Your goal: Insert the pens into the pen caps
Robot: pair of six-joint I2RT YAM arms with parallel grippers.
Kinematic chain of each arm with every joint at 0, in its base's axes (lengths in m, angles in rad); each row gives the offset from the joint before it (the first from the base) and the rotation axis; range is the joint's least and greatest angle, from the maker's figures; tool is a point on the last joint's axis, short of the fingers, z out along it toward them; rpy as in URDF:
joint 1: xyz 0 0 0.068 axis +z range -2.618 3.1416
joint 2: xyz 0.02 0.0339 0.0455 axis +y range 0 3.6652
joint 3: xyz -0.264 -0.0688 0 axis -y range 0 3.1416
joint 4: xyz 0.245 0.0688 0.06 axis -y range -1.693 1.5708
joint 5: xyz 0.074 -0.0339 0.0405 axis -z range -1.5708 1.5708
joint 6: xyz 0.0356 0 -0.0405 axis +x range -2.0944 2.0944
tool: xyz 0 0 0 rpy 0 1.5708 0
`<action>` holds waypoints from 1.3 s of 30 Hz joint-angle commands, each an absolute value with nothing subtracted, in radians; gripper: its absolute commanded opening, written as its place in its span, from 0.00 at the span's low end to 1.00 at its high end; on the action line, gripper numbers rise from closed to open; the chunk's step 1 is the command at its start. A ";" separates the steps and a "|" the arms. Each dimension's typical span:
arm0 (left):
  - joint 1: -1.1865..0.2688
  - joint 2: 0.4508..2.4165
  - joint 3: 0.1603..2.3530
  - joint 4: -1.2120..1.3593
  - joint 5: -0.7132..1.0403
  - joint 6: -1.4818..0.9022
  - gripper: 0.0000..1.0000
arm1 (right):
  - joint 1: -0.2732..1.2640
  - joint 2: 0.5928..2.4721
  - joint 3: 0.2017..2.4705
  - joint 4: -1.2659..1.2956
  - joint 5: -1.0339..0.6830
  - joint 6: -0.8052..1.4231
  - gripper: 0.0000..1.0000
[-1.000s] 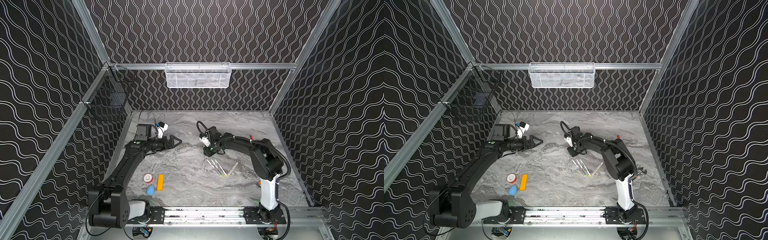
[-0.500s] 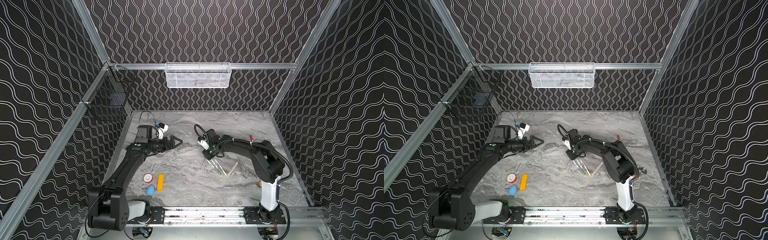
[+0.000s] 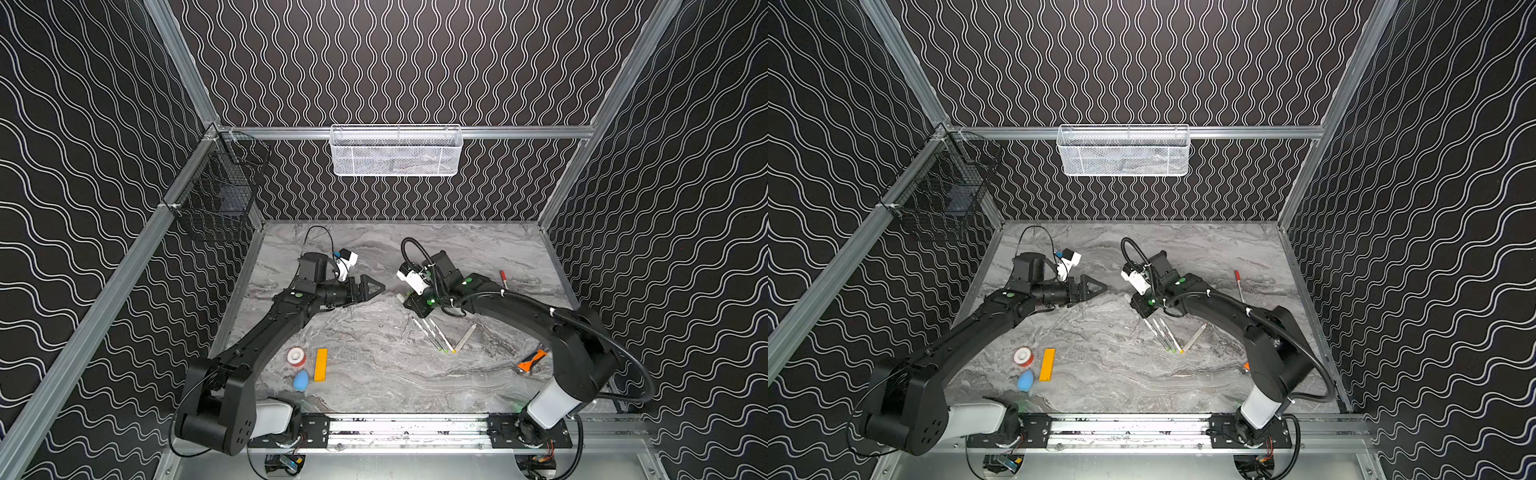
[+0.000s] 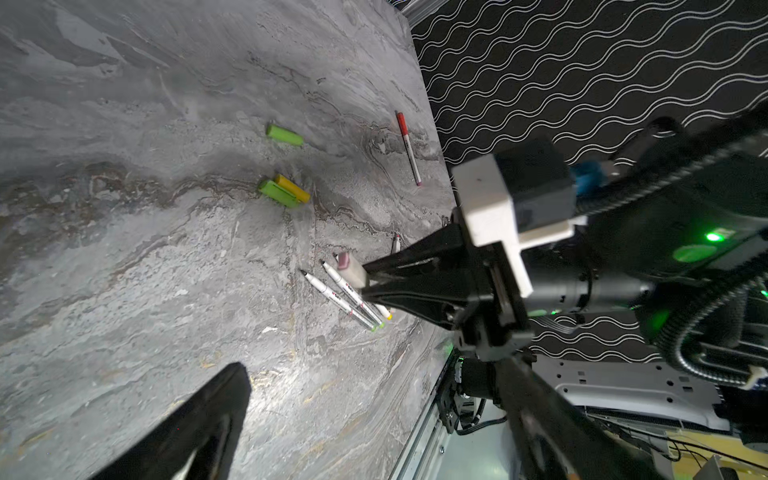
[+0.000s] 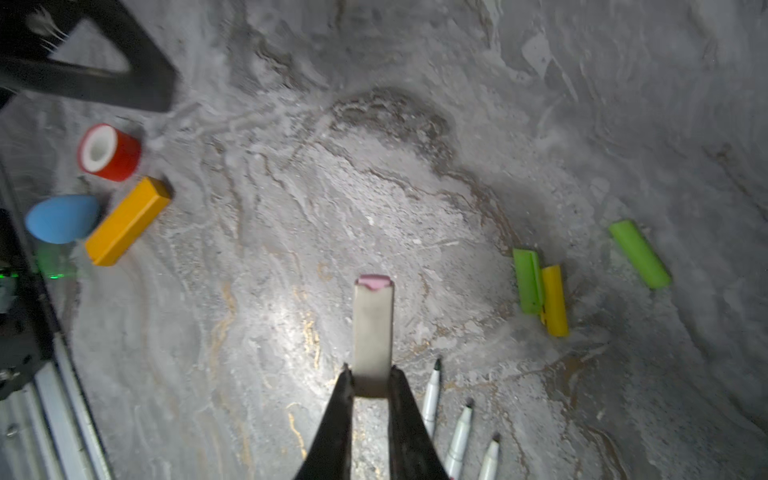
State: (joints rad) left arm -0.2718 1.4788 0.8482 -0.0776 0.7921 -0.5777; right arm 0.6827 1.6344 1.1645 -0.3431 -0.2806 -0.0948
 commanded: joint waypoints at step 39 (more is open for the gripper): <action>-0.390 1.496 0.899 0.063 0.854 -0.626 0.03 | 0.801 1.399 1.098 -0.174 -0.288 -0.021 0.17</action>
State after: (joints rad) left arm -0.3901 1.4944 0.8875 0.0452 0.8513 -0.6289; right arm 0.7990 1.4002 1.0935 -0.2180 -0.2966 -0.0338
